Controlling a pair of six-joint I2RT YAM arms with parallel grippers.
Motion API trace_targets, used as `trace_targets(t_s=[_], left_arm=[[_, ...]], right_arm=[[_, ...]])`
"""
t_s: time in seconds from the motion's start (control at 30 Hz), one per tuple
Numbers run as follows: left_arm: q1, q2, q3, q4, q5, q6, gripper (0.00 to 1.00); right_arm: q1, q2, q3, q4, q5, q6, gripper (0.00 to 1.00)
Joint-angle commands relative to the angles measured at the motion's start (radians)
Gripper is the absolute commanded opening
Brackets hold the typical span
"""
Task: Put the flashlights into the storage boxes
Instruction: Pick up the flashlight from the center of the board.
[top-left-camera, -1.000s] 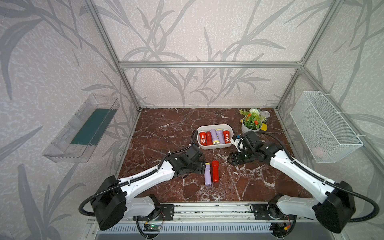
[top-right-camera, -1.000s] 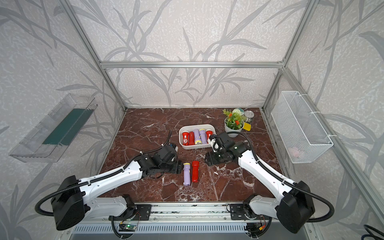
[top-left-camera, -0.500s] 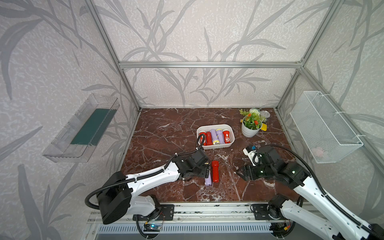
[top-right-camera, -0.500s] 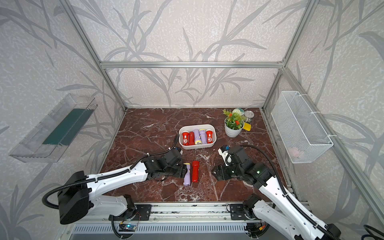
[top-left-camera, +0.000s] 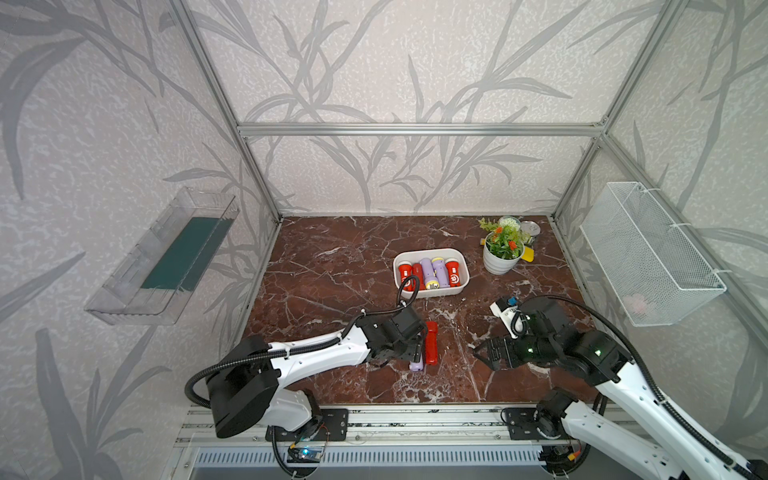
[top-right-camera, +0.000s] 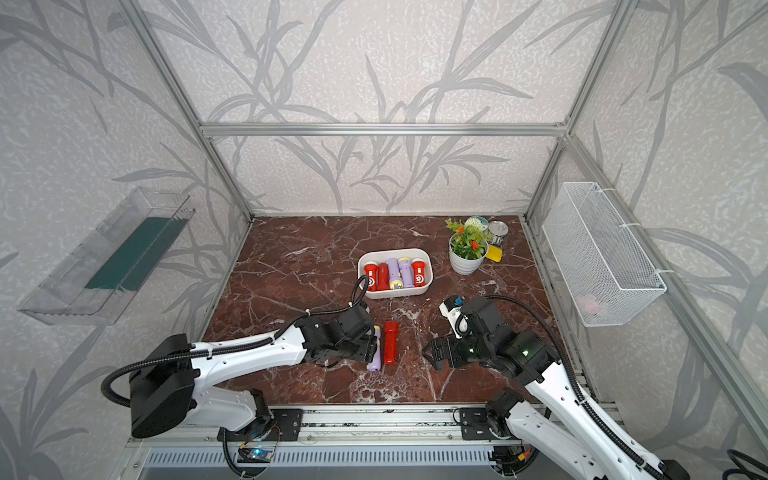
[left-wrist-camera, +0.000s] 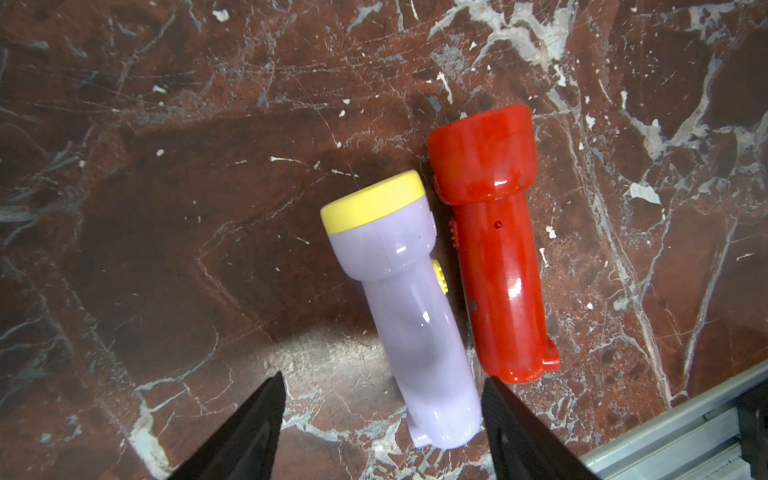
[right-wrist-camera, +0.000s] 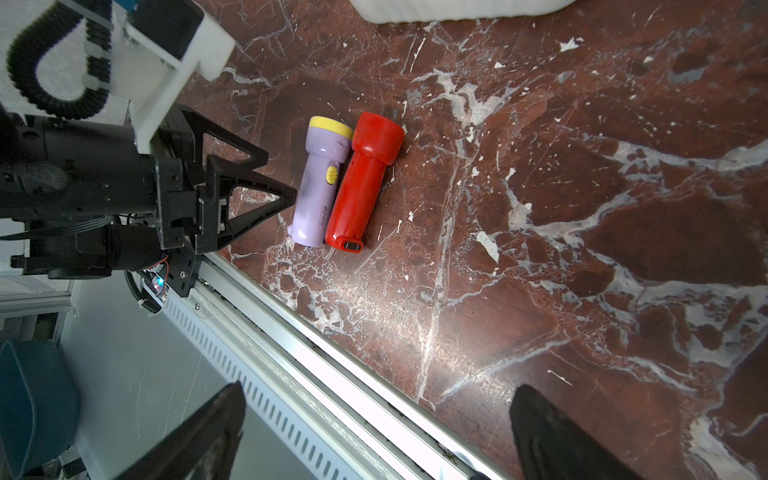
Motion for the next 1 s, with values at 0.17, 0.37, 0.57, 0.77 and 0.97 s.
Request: trace_targets(t_s=[0.17, 0.37, 0.57, 0.77, 0.97], left_arm=[[-0.008, 0.059, 0.030, 0.028, -0.043, -0.035, 0.77], [-0.009, 0.122, 0.057, 0.037, -0.045, -0.031, 0.77], [-0.009, 0.155, 0.073, 0.032, -0.063, -0.028, 0.70], [-0.009, 0.187, 0.089, 0.010, -0.076, -0.015, 0.66], [-0.009, 0.224, 0.092, 0.025, -0.064, -0.017, 0.55]], right_arm=[[0.005, -0.034, 0.032, -0.038, -0.016, -0.003, 0.99], [0.006, -0.038, 0.027, -0.038, -0.026, -0.006, 0.99], [0.005, -0.038, 0.030, -0.039, -0.027, -0.013, 0.99], [0.006, -0.041, 0.028, -0.038, -0.024, -0.013, 0.99], [0.006, -0.049, 0.027, -0.037, -0.023, -0.013, 0.99]])
